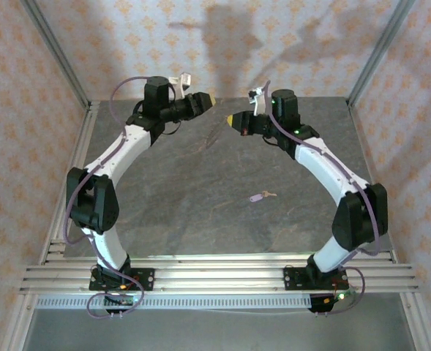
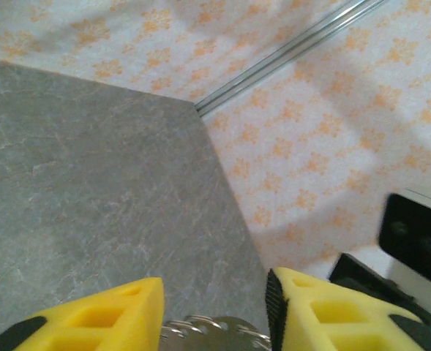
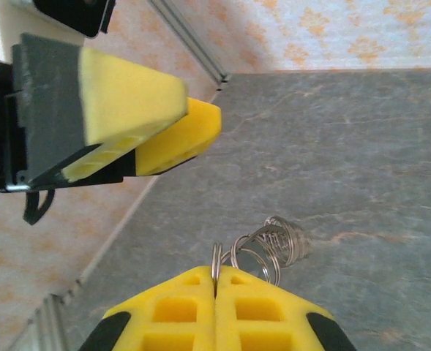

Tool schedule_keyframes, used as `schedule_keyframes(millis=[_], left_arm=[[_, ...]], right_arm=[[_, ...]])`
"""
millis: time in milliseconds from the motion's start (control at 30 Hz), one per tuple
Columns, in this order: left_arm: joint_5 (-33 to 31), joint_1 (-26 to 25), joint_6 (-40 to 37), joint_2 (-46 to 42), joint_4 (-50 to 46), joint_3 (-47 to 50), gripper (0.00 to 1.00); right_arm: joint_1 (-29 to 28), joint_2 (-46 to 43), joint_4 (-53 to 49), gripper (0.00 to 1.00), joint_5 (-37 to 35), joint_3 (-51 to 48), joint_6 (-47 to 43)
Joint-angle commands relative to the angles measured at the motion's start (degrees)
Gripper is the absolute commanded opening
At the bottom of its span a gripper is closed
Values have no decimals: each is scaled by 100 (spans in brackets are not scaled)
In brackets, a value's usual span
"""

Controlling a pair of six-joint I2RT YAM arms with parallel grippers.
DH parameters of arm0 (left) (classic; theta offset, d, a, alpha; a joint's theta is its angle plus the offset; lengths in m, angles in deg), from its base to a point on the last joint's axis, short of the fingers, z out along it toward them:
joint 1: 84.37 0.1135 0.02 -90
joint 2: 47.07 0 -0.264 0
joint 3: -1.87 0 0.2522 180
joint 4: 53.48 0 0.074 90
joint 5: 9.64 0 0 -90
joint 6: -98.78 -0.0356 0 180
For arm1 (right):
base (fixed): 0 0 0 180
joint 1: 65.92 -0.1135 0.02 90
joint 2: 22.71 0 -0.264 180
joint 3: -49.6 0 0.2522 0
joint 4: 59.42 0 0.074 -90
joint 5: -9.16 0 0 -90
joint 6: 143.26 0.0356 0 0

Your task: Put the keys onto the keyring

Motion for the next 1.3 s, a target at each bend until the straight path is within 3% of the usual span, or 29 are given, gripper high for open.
schedule_keyframes(millis=[0,133,300,567,1267], left_arm=[[490,-42,85,-114,373,-39,48],[332,-39,-50,-497,480,346,60],[196,-39,-125,-812,506,727,64],[657,-91,195,-1020,1545,1323,49],[923,-335,59,-939,1596,1272,47]], right_arm=[[79,225,630,0,878,329,453],[106,389,881,0,1174,364,866],[109,326,1131,0,1335,248,1254],[111,223,1375,0,1561,124,1668],[98,-103,2231,0,1573,-409,2283]])
